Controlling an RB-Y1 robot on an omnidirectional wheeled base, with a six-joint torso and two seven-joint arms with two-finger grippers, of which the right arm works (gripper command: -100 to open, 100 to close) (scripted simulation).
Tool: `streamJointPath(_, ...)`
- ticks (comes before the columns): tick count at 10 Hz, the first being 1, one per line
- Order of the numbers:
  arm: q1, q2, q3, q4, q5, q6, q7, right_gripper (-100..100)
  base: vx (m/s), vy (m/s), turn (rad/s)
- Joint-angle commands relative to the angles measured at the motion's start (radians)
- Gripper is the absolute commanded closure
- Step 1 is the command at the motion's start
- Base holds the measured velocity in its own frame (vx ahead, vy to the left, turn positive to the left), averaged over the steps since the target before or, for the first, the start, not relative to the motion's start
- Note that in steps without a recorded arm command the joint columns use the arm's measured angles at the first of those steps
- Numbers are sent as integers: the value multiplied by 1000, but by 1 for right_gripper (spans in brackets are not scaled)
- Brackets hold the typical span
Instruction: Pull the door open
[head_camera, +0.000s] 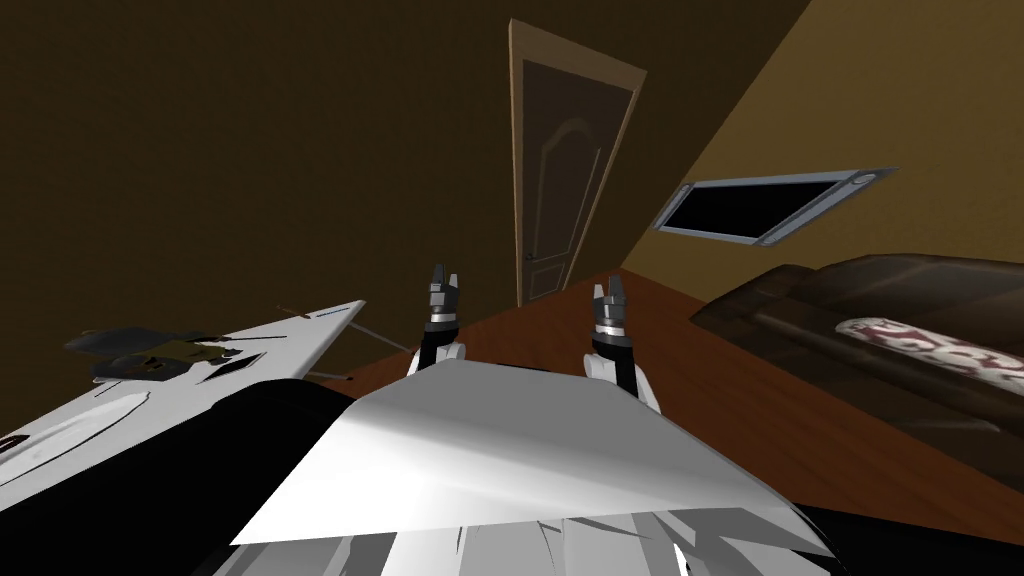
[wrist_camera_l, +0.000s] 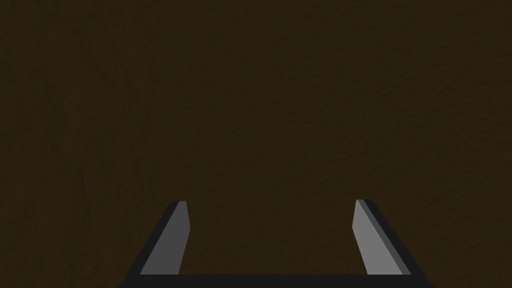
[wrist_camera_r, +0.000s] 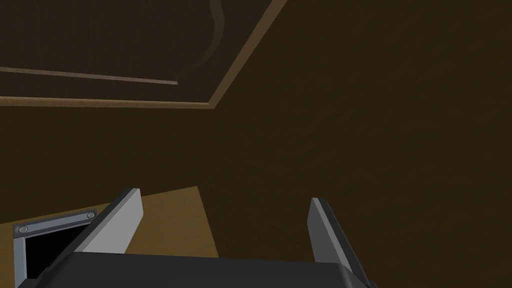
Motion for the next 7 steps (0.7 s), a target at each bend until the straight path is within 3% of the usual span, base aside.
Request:
streamJointPath(1, -14, -6, -4, 39, -2, -7, -1, -100, 85, -37, 126)
streamJointPath(7, -100, -33, -31, 225, -16, -33, -6, -100, 87, -47, 149)
